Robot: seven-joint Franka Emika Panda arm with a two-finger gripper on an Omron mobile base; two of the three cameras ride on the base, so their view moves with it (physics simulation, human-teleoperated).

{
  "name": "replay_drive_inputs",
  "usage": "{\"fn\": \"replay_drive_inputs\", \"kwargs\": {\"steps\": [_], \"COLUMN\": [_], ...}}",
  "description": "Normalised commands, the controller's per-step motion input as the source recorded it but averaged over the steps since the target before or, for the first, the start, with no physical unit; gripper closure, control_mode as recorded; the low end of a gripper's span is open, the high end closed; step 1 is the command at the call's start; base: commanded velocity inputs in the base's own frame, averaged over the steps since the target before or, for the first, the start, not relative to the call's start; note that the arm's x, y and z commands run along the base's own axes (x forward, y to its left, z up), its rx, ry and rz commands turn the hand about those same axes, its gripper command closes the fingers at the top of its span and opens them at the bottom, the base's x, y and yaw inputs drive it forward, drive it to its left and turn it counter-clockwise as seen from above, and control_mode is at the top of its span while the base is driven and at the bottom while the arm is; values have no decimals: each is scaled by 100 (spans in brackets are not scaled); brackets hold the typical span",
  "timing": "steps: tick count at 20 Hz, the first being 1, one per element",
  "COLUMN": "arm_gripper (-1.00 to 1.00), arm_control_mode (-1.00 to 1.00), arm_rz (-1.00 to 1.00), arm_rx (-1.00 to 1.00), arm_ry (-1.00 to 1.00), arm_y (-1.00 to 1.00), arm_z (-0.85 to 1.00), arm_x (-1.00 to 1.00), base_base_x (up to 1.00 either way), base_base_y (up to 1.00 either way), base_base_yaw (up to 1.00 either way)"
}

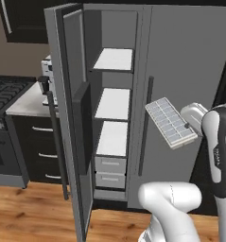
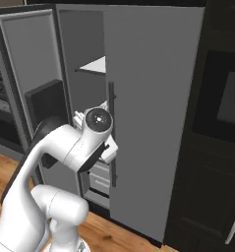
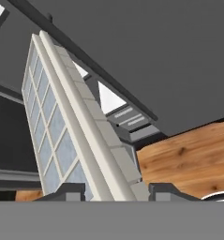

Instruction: The ice cube tray has been filled with water. Take the tray and place it in the freezer to make ice. Close the freezer door after placing the tray.

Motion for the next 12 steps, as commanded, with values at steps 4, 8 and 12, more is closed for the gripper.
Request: {"fn": "replay_drive_inputs", "kwargs": {"steps": [4,8,12], "arm_gripper": [100,100,100], "arm_control_mode": [100,100,100], "arm_rz": [0,0,0], "arm_rx": [0,0,0], "arm_ry": [0,0,0], "arm_y": [0,0,0], "arm_z": [0,0,0], "arm_x": [0,0,0], "base_base_x": [15,36,36], "base_base_y": [17,30,18], "base_base_yaw": [1,5,2]}}
